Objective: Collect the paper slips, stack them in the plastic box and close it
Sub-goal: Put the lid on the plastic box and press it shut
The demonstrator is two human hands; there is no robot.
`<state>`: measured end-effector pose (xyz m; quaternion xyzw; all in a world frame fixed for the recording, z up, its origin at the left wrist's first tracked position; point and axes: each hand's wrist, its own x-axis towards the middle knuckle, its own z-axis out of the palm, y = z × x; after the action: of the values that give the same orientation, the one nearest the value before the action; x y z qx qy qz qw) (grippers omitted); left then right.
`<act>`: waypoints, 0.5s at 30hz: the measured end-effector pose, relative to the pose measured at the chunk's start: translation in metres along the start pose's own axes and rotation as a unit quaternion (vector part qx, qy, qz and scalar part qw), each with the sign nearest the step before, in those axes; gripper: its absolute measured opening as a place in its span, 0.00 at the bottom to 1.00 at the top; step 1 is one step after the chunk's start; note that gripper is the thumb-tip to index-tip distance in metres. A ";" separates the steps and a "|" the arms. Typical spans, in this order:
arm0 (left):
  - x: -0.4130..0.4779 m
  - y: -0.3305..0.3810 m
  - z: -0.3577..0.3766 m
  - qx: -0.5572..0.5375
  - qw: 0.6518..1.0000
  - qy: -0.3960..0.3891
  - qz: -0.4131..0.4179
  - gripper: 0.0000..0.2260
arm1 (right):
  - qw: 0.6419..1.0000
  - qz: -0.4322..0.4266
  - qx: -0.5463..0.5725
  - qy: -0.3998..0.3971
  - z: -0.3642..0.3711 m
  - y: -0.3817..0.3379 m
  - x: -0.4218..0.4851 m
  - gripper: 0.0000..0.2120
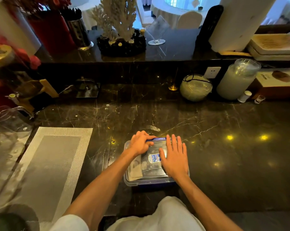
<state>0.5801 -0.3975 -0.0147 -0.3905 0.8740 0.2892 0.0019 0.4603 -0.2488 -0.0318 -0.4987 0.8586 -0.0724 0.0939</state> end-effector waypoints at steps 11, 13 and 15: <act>-0.122 -0.006 0.041 0.031 0.962 0.252 0.098 0.13 | 0.975 -0.171 0.124 0.063 -0.007 0.054 -0.080 0.29; -0.155 -0.017 0.067 0.076 0.966 0.218 0.120 0.19 | 0.981 -0.189 0.047 0.022 0.008 0.068 -0.097 0.35; -0.174 -0.026 0.086 0.143 0.965 0.170 0.137 0.28 | 0.982 -0.191 0.006 0.002 0.019 0.072 -0.102 0.41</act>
<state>0.6997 -0.2496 -0.0595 -0.3059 0.9389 0.0883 -0.1308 0.4538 -0.1250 -0.0573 -0.6530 0.7472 -0.0950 0.0794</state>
